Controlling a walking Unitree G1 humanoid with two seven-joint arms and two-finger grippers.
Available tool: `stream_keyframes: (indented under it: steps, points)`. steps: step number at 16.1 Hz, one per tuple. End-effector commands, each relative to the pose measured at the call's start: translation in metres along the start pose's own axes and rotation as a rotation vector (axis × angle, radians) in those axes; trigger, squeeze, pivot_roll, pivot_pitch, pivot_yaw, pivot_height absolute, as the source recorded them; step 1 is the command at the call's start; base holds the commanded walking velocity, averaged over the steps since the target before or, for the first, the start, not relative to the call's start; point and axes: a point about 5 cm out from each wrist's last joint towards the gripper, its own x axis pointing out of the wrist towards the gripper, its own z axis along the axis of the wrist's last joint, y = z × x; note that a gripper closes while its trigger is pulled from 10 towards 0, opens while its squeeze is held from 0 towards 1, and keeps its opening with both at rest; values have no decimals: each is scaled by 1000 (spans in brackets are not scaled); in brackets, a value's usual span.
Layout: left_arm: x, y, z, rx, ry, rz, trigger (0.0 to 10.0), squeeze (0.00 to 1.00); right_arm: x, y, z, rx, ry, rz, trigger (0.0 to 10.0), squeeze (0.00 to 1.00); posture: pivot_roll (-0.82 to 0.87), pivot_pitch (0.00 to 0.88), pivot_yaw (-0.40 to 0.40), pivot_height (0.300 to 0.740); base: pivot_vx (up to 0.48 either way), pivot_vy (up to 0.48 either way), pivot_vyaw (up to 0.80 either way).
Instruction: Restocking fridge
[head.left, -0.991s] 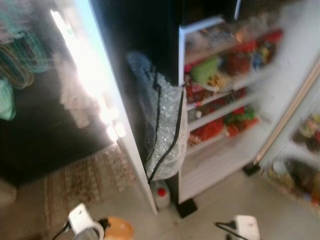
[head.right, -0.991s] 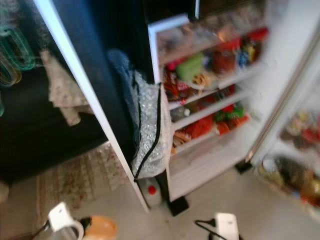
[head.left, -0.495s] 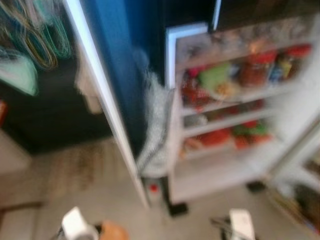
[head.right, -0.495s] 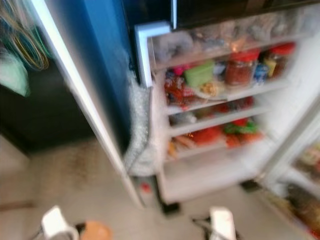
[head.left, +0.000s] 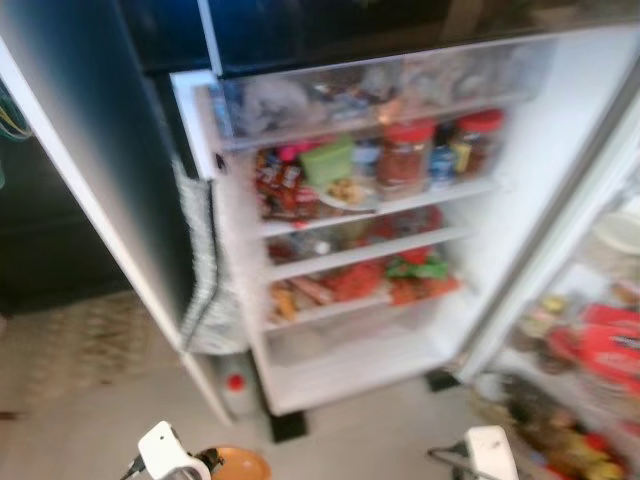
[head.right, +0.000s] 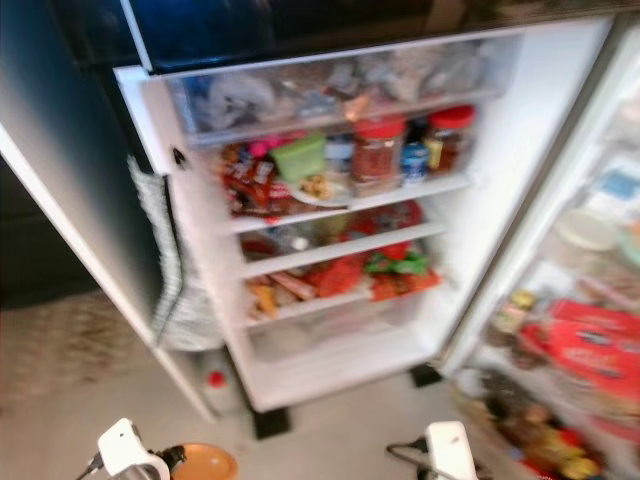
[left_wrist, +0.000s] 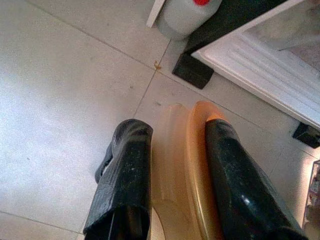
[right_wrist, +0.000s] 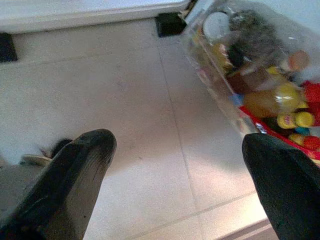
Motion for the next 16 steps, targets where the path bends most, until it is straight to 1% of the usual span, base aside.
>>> stream_keyframes:
  steps: [1,6,7,10,11,12,14,15,16]
  points:
    - [0,2,0,-6,6,13,10000,0,-1,8,-2,-6,4,28,10000,0,-80,39,3,740,0,-296,0]
    - [0,5,5,3,-5,15,10000,0,-1,13,0,0,5,38,10000,0,-75,61,37,740,0,-295,0]
    - [0,5,6,4,-7,16,10000,0,-1,14,0,1,6,38,10000,0,-72,64,42,740,0,-292,569]
    - [0,4,7,-11,-24,-2,10000,0,-1,15,0,9,5,38,10000,0,-70,63,44,740,0,-283,0]
    - [0,1,8,-65,-47,-46,10000,0,-1,15,0,9,4,38,10000,0,-72,63,45,740,0,0,0]
    - [0,-2,10,-82,-74,-86,10000,0,-1,15,0,6,5,39,10000,0,-70,65,44,740,0,0,0]
    - [-1,-7,17,-152,-149,-164,10000,0,-1,15,0,0,5,42,10000,0,-70,66,47,740,0,0,0]
    - [-2,-10,20,-191,-184,-224,10000,0,0,15,0,-4,4,43,10000,0,-70,66,47,740,0,0,0]
    - [-4,-34,40,-205,-256,-321,10000,0,0,15,0,-3,2,40,10000,0,-71,69,50,740,0,0,0]
